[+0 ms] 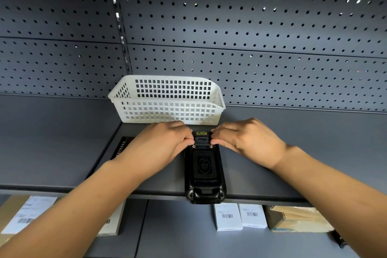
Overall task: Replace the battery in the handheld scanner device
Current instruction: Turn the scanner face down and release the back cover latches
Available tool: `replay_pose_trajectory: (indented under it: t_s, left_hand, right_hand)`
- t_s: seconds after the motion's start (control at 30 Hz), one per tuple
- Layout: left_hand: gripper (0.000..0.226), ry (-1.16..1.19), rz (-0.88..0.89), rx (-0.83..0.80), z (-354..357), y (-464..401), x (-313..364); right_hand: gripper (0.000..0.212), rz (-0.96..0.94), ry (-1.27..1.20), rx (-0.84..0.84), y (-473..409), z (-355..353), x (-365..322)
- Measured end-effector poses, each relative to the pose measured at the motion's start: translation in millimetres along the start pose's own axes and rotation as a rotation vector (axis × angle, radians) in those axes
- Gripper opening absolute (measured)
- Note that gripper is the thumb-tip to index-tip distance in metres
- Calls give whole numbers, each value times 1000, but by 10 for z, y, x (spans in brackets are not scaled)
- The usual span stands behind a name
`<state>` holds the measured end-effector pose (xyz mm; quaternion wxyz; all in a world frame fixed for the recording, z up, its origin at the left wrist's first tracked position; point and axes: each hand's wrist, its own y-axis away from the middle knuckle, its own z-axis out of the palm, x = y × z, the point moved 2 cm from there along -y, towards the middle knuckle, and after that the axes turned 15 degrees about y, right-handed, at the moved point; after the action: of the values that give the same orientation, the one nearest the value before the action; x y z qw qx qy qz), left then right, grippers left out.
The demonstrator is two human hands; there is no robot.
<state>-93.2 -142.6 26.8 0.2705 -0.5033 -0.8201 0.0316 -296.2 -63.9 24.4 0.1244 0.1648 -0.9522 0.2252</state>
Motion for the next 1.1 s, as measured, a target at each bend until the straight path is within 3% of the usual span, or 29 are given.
replay_pose_trajectory:
  t_s: [0.13, 0.27, 0.4, 0.63, 0.97, 1.1]
  left_hand:
    - [22, 63, -45, 25, -41, 41, 68]
    - [57, 254, -143, 110, -23, 349, 286]
    - [77, 411, -106, 149, 149, 731, 429]
    - [58, 357, -39, 198, 433, 833, 407]
    - [59, 362, 4, 233, 459, 824, 376]
    - [59, 360, 16, 250, 460, 835, 391]
  right_hand:
    - [36, 69, -41, -58, -13, -103, -49]
    - [24, 209, -267, -17, 62, -190, -184]
    - [35, 248, -369, -125, 118, -179, -363]
    - [27, 365, -416, -188, 34, -227, -430]
    - [10, 466, -476, -385, -171, -192, -449]
    - [10, 494, -594, -385, -139, -198, -400]
